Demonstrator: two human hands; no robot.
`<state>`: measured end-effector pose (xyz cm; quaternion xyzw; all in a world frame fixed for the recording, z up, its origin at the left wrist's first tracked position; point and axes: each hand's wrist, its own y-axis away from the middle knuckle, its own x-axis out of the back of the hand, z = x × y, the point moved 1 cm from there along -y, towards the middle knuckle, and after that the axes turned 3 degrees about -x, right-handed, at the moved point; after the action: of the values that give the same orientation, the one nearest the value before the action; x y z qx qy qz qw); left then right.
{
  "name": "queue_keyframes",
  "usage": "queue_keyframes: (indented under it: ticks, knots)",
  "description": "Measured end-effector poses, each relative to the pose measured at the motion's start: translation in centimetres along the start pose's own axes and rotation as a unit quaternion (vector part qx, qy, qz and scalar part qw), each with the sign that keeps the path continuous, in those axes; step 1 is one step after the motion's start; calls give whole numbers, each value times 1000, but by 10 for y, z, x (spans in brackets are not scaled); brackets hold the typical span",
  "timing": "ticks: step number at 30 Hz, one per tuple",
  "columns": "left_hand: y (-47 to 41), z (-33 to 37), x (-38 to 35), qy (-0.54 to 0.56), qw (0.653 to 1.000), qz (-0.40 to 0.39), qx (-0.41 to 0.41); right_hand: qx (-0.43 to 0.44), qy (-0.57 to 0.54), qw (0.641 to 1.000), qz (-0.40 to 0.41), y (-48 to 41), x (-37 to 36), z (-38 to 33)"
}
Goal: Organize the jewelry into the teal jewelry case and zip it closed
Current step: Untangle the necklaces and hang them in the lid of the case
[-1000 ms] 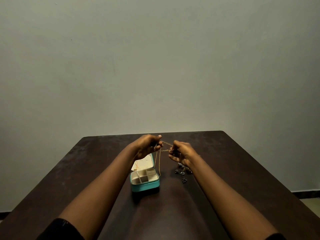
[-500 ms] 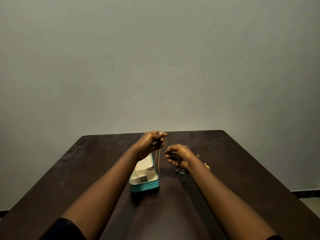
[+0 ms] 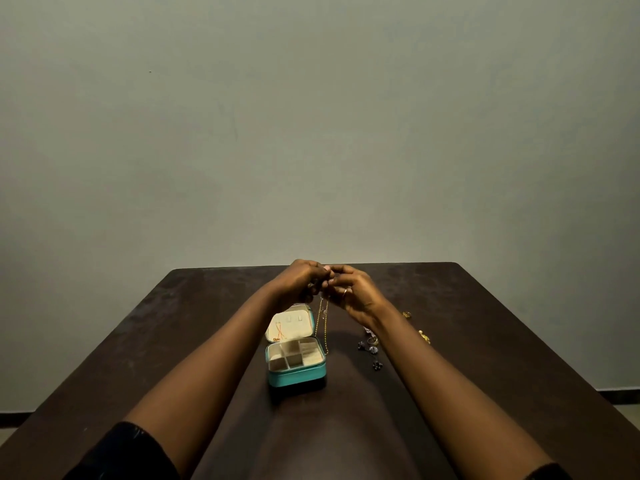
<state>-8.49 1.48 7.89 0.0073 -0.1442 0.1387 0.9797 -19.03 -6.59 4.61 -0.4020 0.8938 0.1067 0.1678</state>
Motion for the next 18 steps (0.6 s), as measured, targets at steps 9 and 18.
queue_keyframes:
  ticks: [9,18]
  knots:
    - [3,-14,26,2,1000,-6,28,-37,14,999,-12,-6,-9,10]
    - [0,-45,52,71,992,-1,106,-87,10,995,42,-28,-13,29]
